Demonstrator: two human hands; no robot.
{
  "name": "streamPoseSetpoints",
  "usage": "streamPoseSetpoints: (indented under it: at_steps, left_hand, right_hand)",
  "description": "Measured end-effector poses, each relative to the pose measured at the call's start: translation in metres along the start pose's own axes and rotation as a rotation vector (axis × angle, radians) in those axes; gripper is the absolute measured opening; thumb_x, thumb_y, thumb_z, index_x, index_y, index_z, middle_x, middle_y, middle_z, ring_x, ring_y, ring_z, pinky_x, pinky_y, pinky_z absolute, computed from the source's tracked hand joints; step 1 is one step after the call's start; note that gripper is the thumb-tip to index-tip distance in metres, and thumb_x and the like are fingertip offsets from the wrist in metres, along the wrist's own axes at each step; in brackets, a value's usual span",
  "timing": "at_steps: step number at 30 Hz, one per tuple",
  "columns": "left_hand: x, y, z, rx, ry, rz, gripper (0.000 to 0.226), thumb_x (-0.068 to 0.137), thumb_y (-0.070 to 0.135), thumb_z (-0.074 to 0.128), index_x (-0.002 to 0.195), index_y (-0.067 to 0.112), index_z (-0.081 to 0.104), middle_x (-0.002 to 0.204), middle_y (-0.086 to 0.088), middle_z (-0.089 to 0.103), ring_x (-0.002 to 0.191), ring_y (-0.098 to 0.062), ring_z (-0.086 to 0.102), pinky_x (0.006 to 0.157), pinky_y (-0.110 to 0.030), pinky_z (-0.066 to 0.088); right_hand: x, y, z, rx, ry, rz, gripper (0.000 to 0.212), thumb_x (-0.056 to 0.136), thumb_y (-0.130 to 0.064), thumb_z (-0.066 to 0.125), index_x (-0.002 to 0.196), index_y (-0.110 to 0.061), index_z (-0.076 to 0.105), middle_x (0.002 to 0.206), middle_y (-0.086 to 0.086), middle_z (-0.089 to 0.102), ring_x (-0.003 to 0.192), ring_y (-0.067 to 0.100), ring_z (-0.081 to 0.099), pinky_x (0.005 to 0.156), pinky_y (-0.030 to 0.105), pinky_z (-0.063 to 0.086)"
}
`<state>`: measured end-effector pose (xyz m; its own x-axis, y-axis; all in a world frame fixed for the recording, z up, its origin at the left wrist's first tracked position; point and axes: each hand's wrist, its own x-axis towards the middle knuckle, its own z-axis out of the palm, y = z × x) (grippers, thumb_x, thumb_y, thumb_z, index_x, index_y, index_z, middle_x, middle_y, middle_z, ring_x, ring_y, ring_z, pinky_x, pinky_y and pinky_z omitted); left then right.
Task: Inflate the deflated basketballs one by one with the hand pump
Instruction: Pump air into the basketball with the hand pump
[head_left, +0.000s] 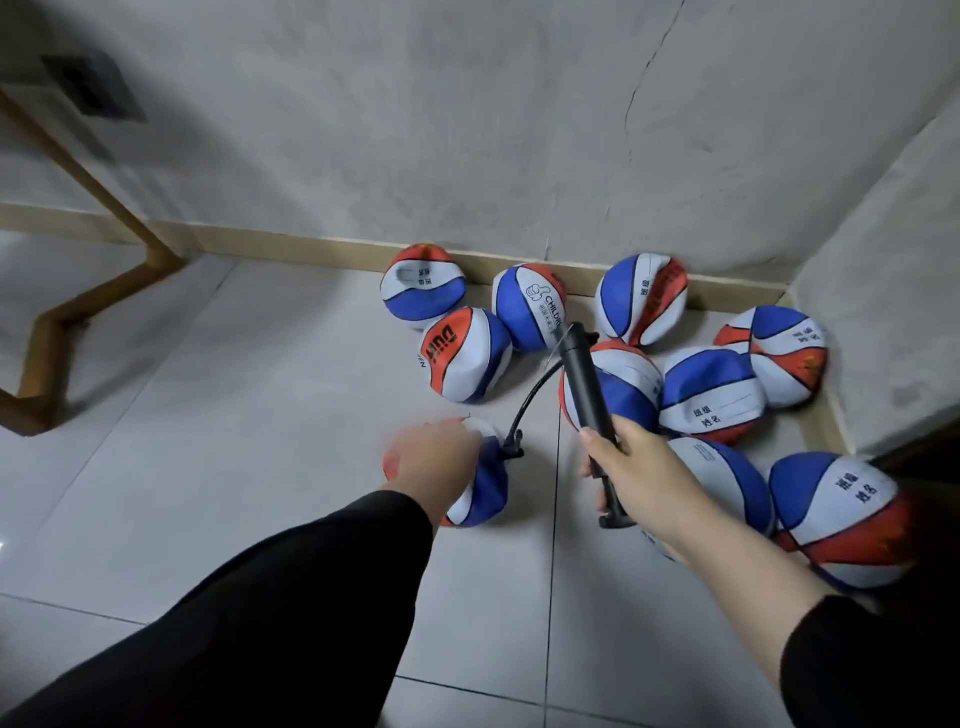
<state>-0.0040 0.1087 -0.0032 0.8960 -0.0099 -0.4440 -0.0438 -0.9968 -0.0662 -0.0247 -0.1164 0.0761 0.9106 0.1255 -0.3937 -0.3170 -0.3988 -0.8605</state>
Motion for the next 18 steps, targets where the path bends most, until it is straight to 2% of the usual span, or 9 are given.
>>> streamPoseSetpoints:
  at_steps: [3,5,7,8,10,13,15,17,18]
  left_hand:
    - [0.011,0.004,0.012,-0.214,0.009,-0.088,0.044,0.099,0.011,0.046,0.141,0.021,0.053,0.144,-0.004,0.051,0.134,-0.029,0.046,0.111,-0.039,0.036]
    - [0.009,0.012,0.009,-0.503,0.173,-0.131,0.047,0.094,0.006,0.047,0.139,0.017,0.057,0.145,-0.003,0.052,0.130,-0.031,0.050,0.112,-0.040,0.036]
    - [0.001,0.024,0.000,-0.789,0.397,-0.157,0.040,0.097,0.009,0.046,0.134,0.013,0.064,0.138,-0.005,0.061,0.125,-0.030,0.055,0.108,-0.038,0.040]
    - [-0.004,0.033,-0.006,-0.903,0.448,-0.157,0.034,0.101,0.013,0.047,0.127,0.011,0.068,0.131,-0.006,0.066,0.121,-0.029,0.058,0.103,-0.035,0.042]
    - [-0.012,0.053,-0.016,-1.216,0.361,-0.161,0.034,0.108,0.030,0.046,0.111,0.008,0.072,0.108,-0.006,0.073,0.102,-0.026,0.065,0.086,-0.032,0.049]
    - [-0.015,0.077,-0.026,-1.819,0.122,-0.171,0.064,0.108,0.053,0.043,0.108,-0.005,0.070,0.086,-0.010,0.068,0.077,-0.020,0.064,0.070,-0.029,0.056]
    - [-0.012,0.085,-0.028,-1.938,0.082,-0.204,0.061,0.104,0.052,0.054,0.107,-0.008,0.067,0.086,-0.015,0.067,0.075,-0.023,0.064,0.069,-0.032,0.057]
    - [-0.011,0.090,-0.034,-1.974,0.061,-0.265,0.038,0.101,0.038,0.066,0.100,0.000,0.066,0.085,-0.013,0.068,0.074,-0.023,0.067,0.065,-0.029,0.058]
    - [-0.010,0.092,-0.037,-1.974,0.058,-0.303,0.029,0.100,0.033,0.067,0.098,0.004,0.065,0.083,-0.011,0.067,0.073,-0.022,0.067,0.063,-0.029,0.058]
  right_hand:
    - [0.013,0.006,-0.002,-0.036,0.016,0.024,0.022,0.106,-0.032,0.049,0.097,-0.015,0.061,0.082,0.004,0.067,0.054,0.023,0.055,0.062,0.047,0.057]
    - [0.020,0.010,-0.002,-0.007,0.024,0.050,0.024,0.107,-0.032,0.044,0.097,-0.019,0.061,0.083,0.003,0.069,0.057,0.024,0.055,0.064,0.048,0.055]
    - [0.025,0.010,0.001,-0.008,0.014,0.031,0.025,0.110,-0.026,0.038,0.104,-0.019,0.061,0.088,0.002,0.070,0.060,0.024,0.055,0.059,0.039,0.051]
    - [0.027,0.010,0.004,-0.020,0.001,0.013,0.025,0.110,-0.023,0.037,0.107,-0.018,0.061,0.090,0.002,0.070,0.061,0.023,0.055,0.055,0.032,0.049]
    - [0.029,0.009,0.010,-0.049,-0.013,-0.025,0.023,0.109,-0.020,0.042,0.109,-0.016,0.064,0.087,0.005,0.066,0.059,0.020,0.057,0.048,0.024,0.045]
    - [0.029,0.011,0.014,-0.070,0.018,-0.080,0.019,0.104,-0.019,0.055,0.103,-0.020,0.074,0.073,0.012,0.063,0.055,0.019,0.056,0.047,0.023,0.042]
    - [0.027,0.012,0.012,-0.035,0.028,-0.096,0.018,0.102,-0.018,0.060,0.099,-0.024,0.077,0.068,0.008,0.064,0.054,0.018,0.055,0.051,0.027,0.044]
    - [0.021,0.013,0.007,-0.007,0.022,-0.110,0.021,0.101,-0.019,0.062,0.092,-0.030,0.076,0.068,0.003,0.065,0.055,0.016,0.055,0.054,0.028,0.046]
    - [0.018,0.015,0.005,-0.003,0.033,-0.107,0.019,0.102,-0.022,0.062,0.093,-0.027,0.077,0.071,0.004,0.068,0.056,0.016,0.056,0.055,0.028,0.048]
